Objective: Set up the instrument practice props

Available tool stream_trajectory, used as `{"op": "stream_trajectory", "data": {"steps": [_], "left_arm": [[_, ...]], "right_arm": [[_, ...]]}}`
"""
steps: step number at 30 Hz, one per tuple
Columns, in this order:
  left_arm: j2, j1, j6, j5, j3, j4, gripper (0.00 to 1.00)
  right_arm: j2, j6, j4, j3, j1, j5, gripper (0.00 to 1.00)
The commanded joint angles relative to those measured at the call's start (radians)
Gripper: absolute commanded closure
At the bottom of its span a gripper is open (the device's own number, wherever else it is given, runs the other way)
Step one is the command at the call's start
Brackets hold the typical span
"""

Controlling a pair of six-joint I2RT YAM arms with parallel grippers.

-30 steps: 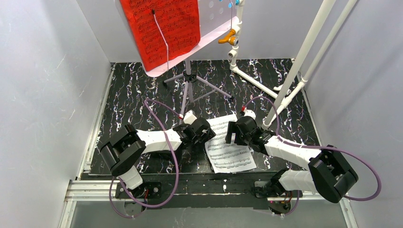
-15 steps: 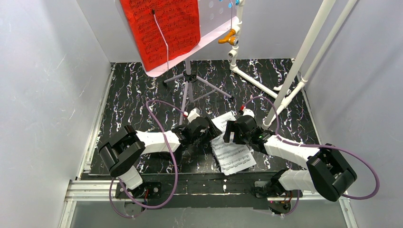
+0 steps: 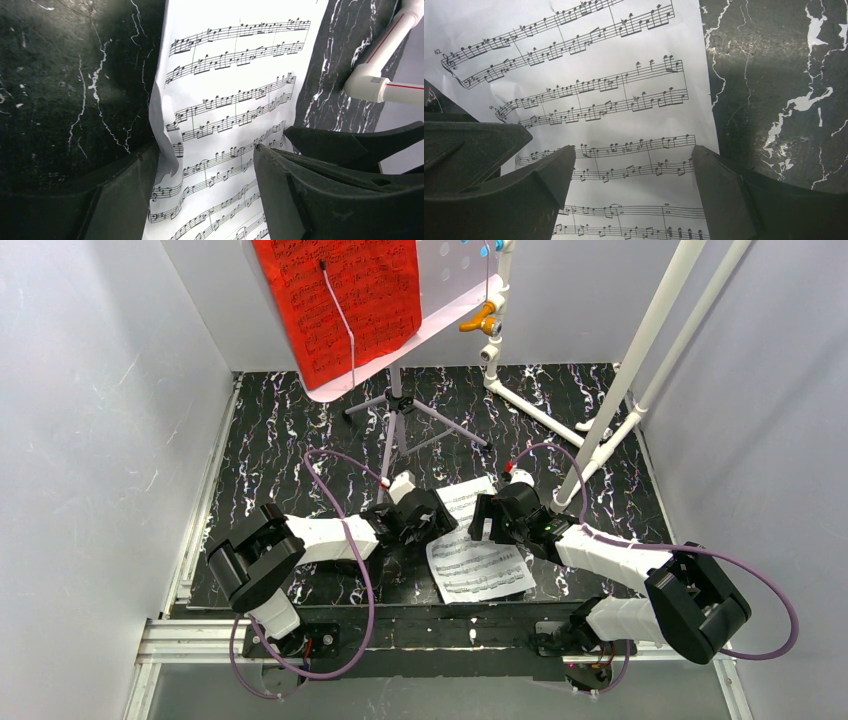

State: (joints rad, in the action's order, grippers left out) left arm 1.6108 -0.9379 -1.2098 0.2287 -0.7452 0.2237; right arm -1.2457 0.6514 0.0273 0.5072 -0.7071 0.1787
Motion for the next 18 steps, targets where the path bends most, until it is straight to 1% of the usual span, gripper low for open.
{"op": "stream_trajectory", "data": {"steps": [1, 5, 9, 12, 14, 15, 16, 17, 18], "left_arm": [[-0.022, 0.003, 0.041, 0.087, -0.025, -0.142, 0.33], [-0.021, 0.004, 0.091, 0.165, -0.069, -0.271, 0.38], [-0.033, 0.013, 0.146, 0.195, -0.059, -0.254, 0.50], [-0.020, 0.038, 0.164, 0.146, -0.061, -0.230, 0.67], [-0.038, 0.040, 0.203, 0.125, -0.060, -0.179, 0.75], [-0.053, 0.040, 0.270, 0.107, -0.074, -0.174, 0.85], [-0.066, 0.041, 0.336, 0.090, -0.100, -0.192, 0.97], [-0.079, 0.042, 0.388, 0.067, -0.127, -0.214, 1.00], [-0.108, 0.041, 0.461, 0.014, -0.157, -0.218, 1.00]], "right_arm": [[-0.018, 0.030, 0.053, -0.035, 0.002, -0.052, 0.04], [-0.019, 0.024, 0.060, -0.028, 0.002, -0.053, 0.04], [-0.020, 0.021, 0.056, -0.028, 0.001, -0.055, 0.04], [-0.037, 0.010, 0.059, -0.012, 0.001, -0.065, 0.04], [-0.040, 0.003, 0.064, -0.006, 0.001, -0.063, 0.04], [-0.039, -0.014, 0.071, 0.001, 0.001, -0.065, 0.04], [-0.034, -0.046, 0.080, 0.012, 0.001, -0.076, 0.03], [-0.025, -0.083, 0.089, 0.020, 0.001, -0.092, 0.03], [-0.007, -0.142, 0.125, 0.051, 0.001, -0.117, 0.03]]}}
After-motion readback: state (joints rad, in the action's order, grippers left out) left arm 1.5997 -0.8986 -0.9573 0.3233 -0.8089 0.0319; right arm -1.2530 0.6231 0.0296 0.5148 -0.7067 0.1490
